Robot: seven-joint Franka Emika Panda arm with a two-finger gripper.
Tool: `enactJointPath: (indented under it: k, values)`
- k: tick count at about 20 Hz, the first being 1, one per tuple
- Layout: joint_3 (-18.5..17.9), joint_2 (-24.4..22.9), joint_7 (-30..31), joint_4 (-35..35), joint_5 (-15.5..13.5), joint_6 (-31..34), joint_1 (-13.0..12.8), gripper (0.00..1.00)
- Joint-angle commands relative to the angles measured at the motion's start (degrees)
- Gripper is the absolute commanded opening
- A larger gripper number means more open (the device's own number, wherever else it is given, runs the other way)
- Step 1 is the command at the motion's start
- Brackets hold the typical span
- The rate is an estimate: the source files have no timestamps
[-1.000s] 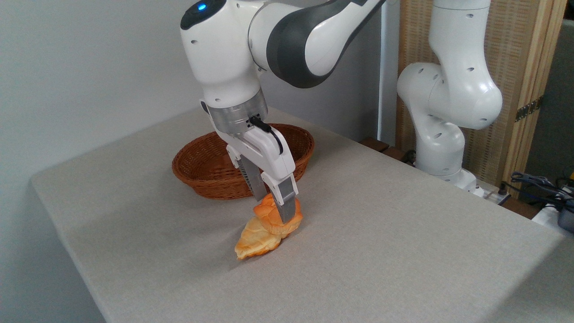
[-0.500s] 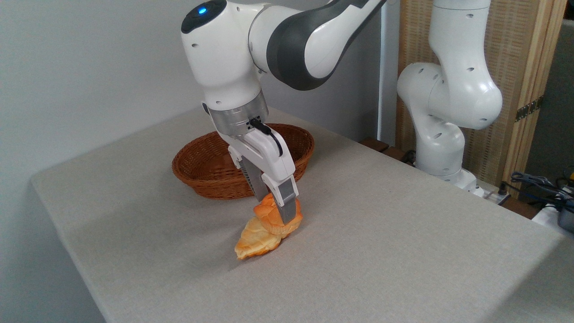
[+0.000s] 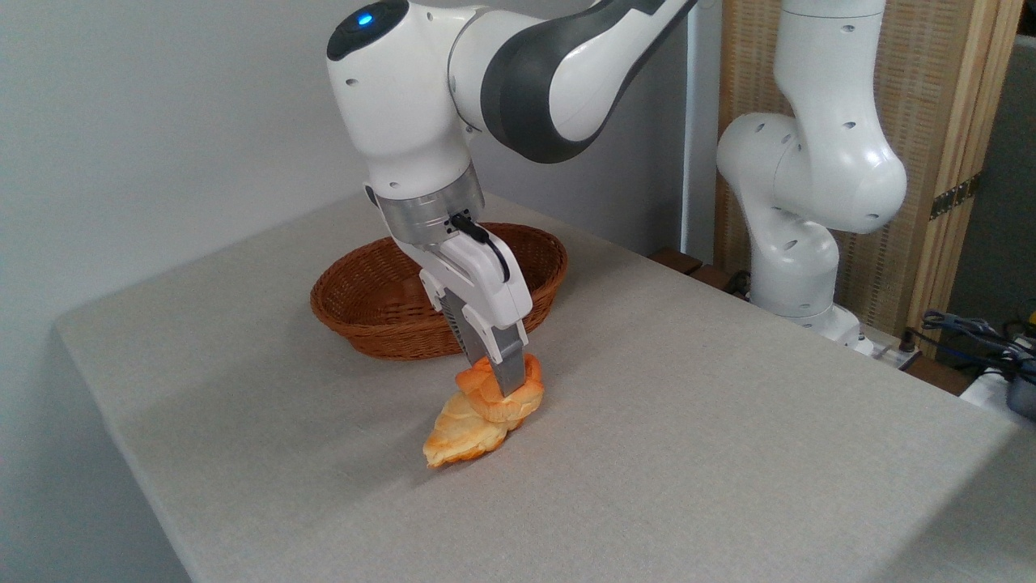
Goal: Put bread into the basket
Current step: 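Lift the held bread and carry it into the wicker basket, then open the gripper and raise it out of the basket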
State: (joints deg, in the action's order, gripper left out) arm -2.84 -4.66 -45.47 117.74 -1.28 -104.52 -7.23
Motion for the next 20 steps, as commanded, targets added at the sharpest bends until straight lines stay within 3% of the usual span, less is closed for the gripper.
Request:
enactJointPath:
  k: [1, 8, 12, 19, 20]
  values:
    - [-0.3, -1.5, -1.1, -0.1, 0.8, 0.1, -0.3, 0.52]
    - [1.6, -3.4, -0.4, -3.4, -0.2, 2.4, -0.5, 0.55]
    - [6.8, -3.9, 1.8, -4.7, -5.7, 2.7, -0.5, 0.55]
    - [15.3, -2.8, 3.1, -4.5, -10.3, 2.7, -0.5, 0.56]
    - [16.4, -2.4, 3.2, -4.5, -10.7, 2.7, -0.5, 0.62]
